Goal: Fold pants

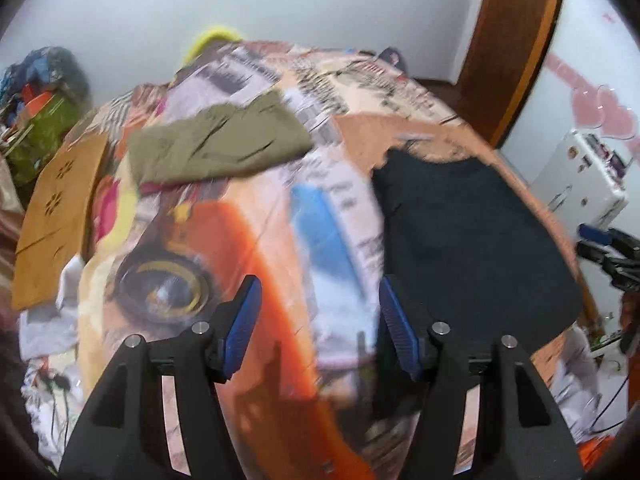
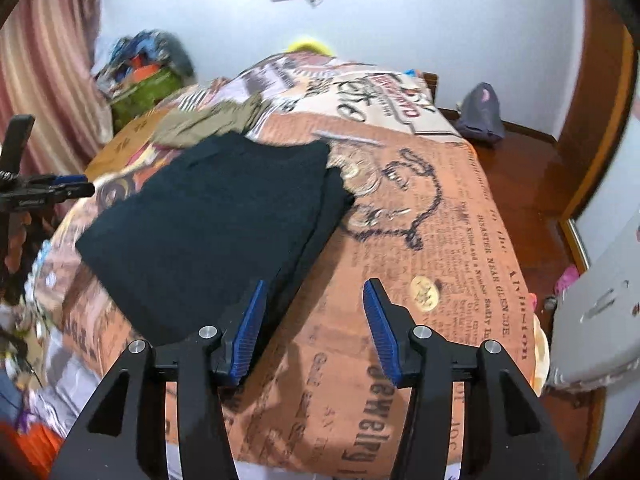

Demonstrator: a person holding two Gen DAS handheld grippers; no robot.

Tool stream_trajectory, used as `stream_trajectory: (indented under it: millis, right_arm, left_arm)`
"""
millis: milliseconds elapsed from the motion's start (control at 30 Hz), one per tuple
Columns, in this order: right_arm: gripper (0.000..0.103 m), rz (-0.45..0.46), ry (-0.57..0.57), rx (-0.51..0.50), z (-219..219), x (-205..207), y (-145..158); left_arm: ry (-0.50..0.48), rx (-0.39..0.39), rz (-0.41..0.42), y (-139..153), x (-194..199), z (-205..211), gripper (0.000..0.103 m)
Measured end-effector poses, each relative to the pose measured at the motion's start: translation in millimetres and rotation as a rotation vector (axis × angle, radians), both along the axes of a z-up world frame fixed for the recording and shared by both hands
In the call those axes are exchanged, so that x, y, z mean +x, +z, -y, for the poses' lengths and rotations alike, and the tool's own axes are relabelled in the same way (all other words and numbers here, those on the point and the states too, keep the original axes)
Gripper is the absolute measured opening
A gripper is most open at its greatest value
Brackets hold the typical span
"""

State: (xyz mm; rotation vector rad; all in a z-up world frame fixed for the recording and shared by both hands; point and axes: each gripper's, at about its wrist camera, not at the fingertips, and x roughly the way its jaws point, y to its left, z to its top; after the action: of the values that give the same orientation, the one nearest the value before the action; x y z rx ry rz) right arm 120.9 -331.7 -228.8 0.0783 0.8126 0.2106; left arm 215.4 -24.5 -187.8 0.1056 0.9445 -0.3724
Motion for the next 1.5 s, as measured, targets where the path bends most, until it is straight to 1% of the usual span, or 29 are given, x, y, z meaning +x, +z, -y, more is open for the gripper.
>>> stream_trajectory:
  millis: [33, 100, 200, 233, 300, 400, 467, 533, 567, 600, 667, 767, 967, 1067, 1233, 1267, 1300, 1367, 1500]
  right_arm:
    - [0.054, 0.015, -0.014, 0.017, 2, 3, 2]
    - [0.063, 0.03, -0.036, 0.033, 2, 11, 2]
    - [0.065, 0.014, -0.028, 0.08, -1, 22, -3]
    - [0.065, -0.001, -0.02, 0.101, -3, 26, -6]
    - [0.073, -0.026, -0.001, 0.123, -8, 31, -12]
    - [0.074, -0.06, 0.037, 0.101, -19, 35, -23]
    - [0.074, -0.089, 0.059, 0.082, -25, 36, -32]
    - [0.074, -0.1, 0.064, 0.096, -24, 36, -39]
    - [0.077, -0.11, 0.062, 0.108, -22, 37, -41]
    - [0.081, -0.122, 0.057, 0.124, -18, 38, -44]
    - [0.086, -0.15, 0.052, 0.166, -12, 41, -50]
    - [0.088, -0.186, 0.058, 0.208, -8, 45, -59]
    - [0.098, -0.229, 0.086, 0.273, -6, 51, -69]
    - [0.102, -0.24, 0.103, 0.287, -8, 54, -71]
    - [0.101, -0.236, 0.125, 0.303, -12, 56, -68]
    - [0.097, -0.231, 0.134, 0.305, -14, 57, -67]
    - [0.091, -0.227, 0.144, 0.306, -15, 57, -65]
    - [0.083, -0.219, 0.166, 0.306, -18, 58, -61]
    - [0.074, -0.233, 0.171, 0.344, -15, 60, -62]
  left_arm:
    - [-0.018, -0.013, 0.005, 3, 5, 10, 0.062]
    - [-0.055, -0.037, 0.002, 5, 13, 27, 0.066]
    - [-0.095, -0.057, -0.022, -1, 25, 49, 0.071]
    - [-0.104, -0.055, -0.043, -7, 30, 56, 0.072]
    - [-0.115, -0.053, -0.115, -22, 40, 67, 0.072]
    - [-0.135, -0.045, -0.214, -47, 48, 78, 0.072]
    - [-0.141, -0.042, -0.245, -57, 51, 80, 0.073]
    - [-0.143, -0.063, -0.278, -66, 54, 79, 0.078]
    - [-0.142, -0.085, -0.304, -70, 57, 78, 0.081]
    - [-0.144, -0.102, -0.326, -74, 58, 78, 0.081]
    - [-0.146, -0.136, -0.365, -79, 62, 75, 0.081]
    - [-0.17, -0.143, -0.368, -82, 63, 79, 0.082]
    - [-0.225, -0.125, -0.376, -84, 67, 97, 0.092]
    - [-0.253, -0.117, -0.371, -85, 70, 106, 0.093]
    - [-0.259, -0.12, -0.372, -85, 76, 112, 0.093]
    - [-0.259, -0.121, -0.371, -85, 76, 112, 0.092]
    - [-0.261, -0.123, -0.368, -85, 76, 113, 0.09]
    - [-0.264, -0.128, -0.364, -83, 76, 112, 0.086]
    - [-0.267, -0.145, -0.364, -79, 76, 108, 0.079]
